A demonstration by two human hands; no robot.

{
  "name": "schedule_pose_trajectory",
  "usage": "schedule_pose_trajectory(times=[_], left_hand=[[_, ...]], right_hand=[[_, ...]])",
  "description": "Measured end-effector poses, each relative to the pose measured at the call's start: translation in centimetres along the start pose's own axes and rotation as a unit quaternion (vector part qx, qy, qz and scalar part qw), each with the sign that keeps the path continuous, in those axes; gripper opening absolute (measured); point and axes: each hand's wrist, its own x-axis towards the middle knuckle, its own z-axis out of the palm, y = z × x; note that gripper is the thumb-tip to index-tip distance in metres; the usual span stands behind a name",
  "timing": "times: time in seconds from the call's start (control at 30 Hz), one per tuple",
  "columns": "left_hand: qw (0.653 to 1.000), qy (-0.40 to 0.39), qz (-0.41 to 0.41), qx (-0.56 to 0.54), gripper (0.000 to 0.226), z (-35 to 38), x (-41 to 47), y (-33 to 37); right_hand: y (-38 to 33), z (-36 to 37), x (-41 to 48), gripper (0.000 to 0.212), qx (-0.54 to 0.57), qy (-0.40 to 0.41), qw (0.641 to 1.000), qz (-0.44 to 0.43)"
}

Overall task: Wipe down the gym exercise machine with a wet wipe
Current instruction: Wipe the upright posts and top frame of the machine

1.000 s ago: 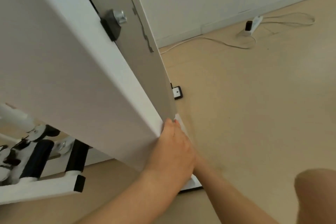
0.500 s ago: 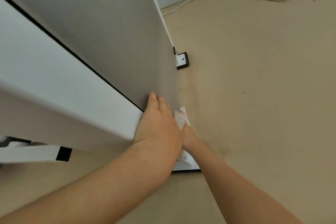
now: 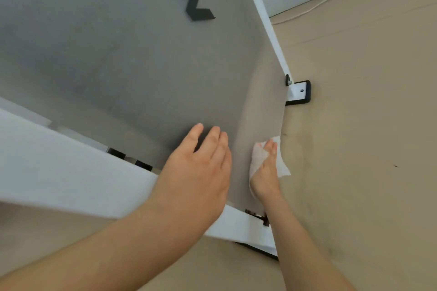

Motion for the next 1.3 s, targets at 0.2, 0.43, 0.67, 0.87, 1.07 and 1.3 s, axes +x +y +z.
schedule_pose_trajectory(times=[0.2,0.43,0.67,0.87,1.07,1.3], left_hand=[[0.981,0.140,-0.066,-0.117,0.058,-1.2,0.1,-0.9],[0.995,0.086,-0.037,-0.016,0.058,-1.2,-3.5,-3.6],[0.978,0.165,-0.127,-0.030,0.057,-4.8,-4.3,-6.1],[0.977,0.184,-0.102,0.044,0.055,-5.1,-6.7,-9.8],[0.966,0.248,-0.065,0.034,0.045,-5.8,-6.6,-9.8],[0.986,0.137,0.016,0.098,0.057,-3.3,-8.3,-8.0]], right_hand=[[-10.9,2.4,-5.4,0.070,-0.146,0.050,0.945,-0.288],[-9.4,1.2,-2.2,0.081,0.006,0.013,0.979,-0.203],[-17.2,3.0,-9.7,0.064,-0.109,0.003,0.903,-0.416],[-13.4,2.0,-5.1,0.067,-0.027,-0.003,0.969,-0.247],[-17.6,3.5,-10.1,0.056,-0.006,-0.023,0.917,-0.398],[-13.9,2.7,-9.5,0.062,-0.005,-0.016,0.959,-0.283]])
